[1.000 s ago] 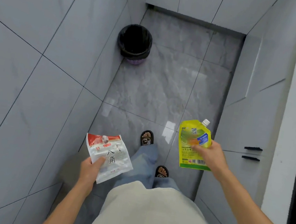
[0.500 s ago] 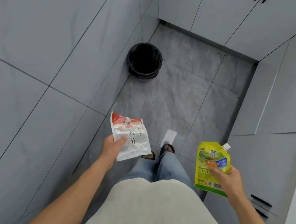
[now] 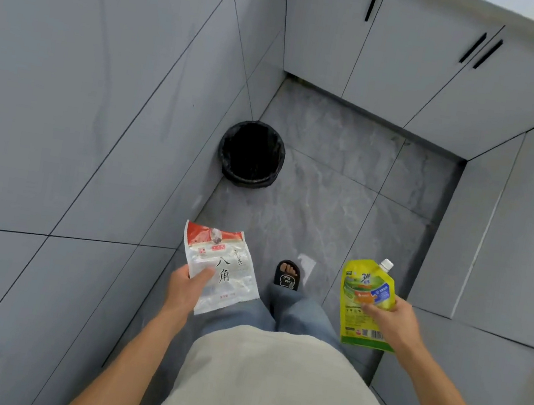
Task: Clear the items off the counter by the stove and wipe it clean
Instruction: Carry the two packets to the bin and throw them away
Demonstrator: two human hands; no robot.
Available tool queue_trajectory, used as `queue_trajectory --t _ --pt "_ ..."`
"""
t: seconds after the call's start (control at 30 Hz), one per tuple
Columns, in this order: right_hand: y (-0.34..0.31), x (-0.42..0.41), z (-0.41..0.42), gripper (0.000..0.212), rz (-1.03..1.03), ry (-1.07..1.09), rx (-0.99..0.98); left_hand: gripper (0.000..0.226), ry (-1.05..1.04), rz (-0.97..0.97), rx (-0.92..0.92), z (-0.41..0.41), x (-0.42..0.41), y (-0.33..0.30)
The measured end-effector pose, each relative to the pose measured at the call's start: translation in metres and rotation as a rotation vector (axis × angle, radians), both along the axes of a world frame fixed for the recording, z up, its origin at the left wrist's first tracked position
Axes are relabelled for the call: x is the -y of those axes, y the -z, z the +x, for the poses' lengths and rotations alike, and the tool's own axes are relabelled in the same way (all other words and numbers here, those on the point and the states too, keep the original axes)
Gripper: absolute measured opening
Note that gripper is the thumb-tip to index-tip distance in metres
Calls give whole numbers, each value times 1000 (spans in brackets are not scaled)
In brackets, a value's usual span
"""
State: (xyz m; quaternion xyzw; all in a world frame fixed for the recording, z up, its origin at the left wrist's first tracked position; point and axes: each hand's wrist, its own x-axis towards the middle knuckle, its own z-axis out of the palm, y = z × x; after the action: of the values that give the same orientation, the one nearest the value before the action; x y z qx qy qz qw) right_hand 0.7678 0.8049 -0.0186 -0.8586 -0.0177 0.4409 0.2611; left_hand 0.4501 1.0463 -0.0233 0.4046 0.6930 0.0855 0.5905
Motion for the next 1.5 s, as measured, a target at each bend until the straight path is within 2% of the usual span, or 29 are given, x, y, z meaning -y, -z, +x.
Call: queue_trajectory --t 0.27,0.53,0.67,1.07,1.3,1.5 --pt "-9 -154 50 10 86 -181 27 10 -210 -39 -76 -16 -39 0" --pt "2 -266 74 9 93 -231 38 10 -262 -75 -109 -19 -120 10" --pt "5 -298 81 9 33 -221 34 11 -235 -96 -84 5 -173 18" --pt "17 -317 106 10 -129 -144 -6 13 -62 -116 -14 97 -296 47" --pt "66 -385 123 7 -113 -192 -51 14 -33 -125 -46 143 -336 85" --pt "167 -468 130 8 -51 -239 -104 13 13 -103 -53 182 -369 174"
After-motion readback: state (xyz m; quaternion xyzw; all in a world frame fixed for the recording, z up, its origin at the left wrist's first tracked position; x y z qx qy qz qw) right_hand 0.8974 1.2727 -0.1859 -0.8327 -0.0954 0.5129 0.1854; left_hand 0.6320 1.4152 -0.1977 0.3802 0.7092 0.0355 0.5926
